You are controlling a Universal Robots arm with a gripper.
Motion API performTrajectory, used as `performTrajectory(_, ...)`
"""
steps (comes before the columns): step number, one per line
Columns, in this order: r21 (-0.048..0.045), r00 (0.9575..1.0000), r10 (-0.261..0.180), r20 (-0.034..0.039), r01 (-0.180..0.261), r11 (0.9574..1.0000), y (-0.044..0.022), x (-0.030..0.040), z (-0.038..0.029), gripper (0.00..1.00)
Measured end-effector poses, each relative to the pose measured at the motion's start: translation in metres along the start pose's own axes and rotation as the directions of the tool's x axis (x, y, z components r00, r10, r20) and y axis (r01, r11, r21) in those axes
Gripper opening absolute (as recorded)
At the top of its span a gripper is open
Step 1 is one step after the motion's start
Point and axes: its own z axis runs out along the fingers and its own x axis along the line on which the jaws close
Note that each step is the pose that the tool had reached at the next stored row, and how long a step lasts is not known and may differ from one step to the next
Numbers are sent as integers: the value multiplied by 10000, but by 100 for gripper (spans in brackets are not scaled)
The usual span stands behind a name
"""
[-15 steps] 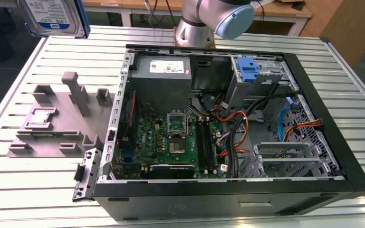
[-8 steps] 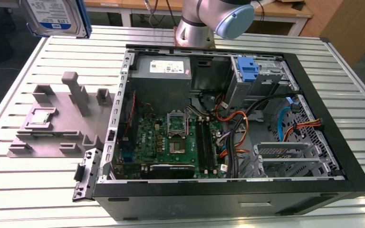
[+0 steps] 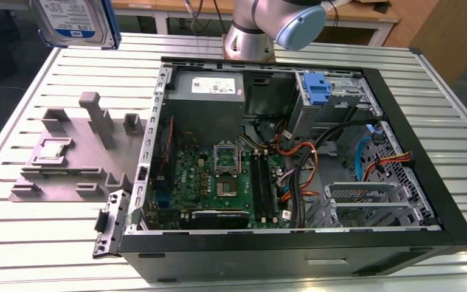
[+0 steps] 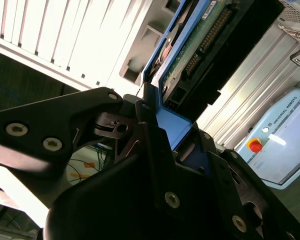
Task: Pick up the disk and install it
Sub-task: 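Pick up the disk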
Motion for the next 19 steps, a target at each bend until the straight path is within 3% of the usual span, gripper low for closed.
performTrajectory(8,-1,10000,-1,-1,1,10000,-91,-3,-2,37)
performTrajectory(19,-1,10000,0,0,0,10000,-154,-6,-4,37)
